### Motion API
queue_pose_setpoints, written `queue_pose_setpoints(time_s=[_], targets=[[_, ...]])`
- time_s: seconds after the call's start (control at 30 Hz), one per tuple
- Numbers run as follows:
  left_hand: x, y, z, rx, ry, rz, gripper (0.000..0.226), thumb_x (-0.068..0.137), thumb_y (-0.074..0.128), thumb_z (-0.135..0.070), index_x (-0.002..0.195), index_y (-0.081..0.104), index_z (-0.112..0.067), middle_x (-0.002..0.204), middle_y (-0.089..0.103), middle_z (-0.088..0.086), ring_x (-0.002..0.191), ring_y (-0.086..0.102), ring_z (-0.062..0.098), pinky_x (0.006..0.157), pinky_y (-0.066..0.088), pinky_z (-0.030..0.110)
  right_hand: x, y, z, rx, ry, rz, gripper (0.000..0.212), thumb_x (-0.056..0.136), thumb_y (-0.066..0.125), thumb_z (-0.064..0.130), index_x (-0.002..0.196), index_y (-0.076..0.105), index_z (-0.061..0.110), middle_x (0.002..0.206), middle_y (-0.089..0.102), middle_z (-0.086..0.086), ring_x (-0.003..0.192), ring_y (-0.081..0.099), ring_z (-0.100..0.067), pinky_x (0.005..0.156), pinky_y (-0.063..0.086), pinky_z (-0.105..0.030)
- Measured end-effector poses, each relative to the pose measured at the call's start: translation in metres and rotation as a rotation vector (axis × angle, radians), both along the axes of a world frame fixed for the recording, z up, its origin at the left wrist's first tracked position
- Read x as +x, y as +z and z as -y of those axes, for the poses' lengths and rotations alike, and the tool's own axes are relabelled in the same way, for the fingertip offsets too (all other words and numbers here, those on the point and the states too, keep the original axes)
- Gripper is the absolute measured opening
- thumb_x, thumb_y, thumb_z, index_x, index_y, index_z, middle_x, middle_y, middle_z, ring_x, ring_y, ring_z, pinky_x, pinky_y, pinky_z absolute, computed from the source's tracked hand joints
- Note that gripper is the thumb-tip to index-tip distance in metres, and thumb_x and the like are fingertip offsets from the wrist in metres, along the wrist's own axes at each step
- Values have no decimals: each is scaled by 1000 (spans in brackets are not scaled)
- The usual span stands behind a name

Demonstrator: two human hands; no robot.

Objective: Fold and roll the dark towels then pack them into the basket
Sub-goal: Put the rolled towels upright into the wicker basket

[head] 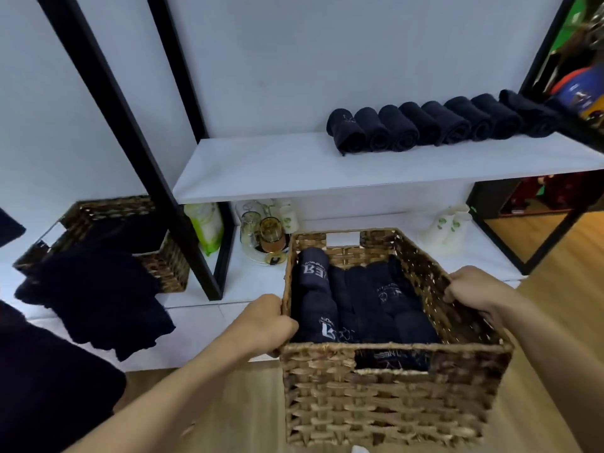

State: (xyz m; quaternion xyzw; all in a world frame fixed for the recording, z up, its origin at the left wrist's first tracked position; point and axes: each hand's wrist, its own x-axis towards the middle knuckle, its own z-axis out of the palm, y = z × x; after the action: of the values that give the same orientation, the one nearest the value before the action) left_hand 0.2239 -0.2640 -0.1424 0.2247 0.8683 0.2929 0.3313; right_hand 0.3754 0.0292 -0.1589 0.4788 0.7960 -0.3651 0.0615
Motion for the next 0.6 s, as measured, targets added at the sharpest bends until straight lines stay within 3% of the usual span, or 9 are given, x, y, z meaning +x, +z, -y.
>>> queue_pose_setpoints(time_s=[0.1,0.23,0.3,0.37,0.47,0.6], targets=[[20,35,34,36,18,3,9,85,50,-3,77,51,-9,70,54,5,61,57,19,47,48,23,12,38,28,25,33,-39,7,75,59,-6,78,64,-11,80,68,-27,76,66,-36,65,50,-33],[33,85,75,134,41,-49,7,87,51,-4,92,54,1,71,55,10,57,57,18,47,48,24,23,95,54,109,81,-132,3,76,66,-3,75,67,-6,68,63,-14,61,56,-24,52,36,-25],[37,110,91,171,26,-91,16,88,52,-5,101,57,3,78,62,19,62,62,24,51,50,25,25,125,63,130,99,-187,4,74,67,-1,76,69,-5,71,69,-17,65,63,-28,57,44,-27],[42,137,105,233,18,-142,16,87,54,-9,99,61,-2,86,67,22,70,66,28,56,52,29,24,154,71,159,116,-244,4,74,68,-1,76,70,-4,73,71,-20,67,65,-30,62,47,-30],[34,172,112,282,27,-260,30,65,54,-23,86,62,-4,74,62,17,66,59,24,65,45,38,9,194,76,224,160,-341,5,75,70,0,73,69,-4,72,69,-18,64,61,-28,59,43,-27],[-12,190,94,299,162,-379,21,65,56,-17,79,61,-1,66,58,14,63,54,24,63,41,37,-38,220,69,242,197,-461,16,77,68,-2,63,60,-1,63,60,-10,58,53,-20,49,37,-23]])
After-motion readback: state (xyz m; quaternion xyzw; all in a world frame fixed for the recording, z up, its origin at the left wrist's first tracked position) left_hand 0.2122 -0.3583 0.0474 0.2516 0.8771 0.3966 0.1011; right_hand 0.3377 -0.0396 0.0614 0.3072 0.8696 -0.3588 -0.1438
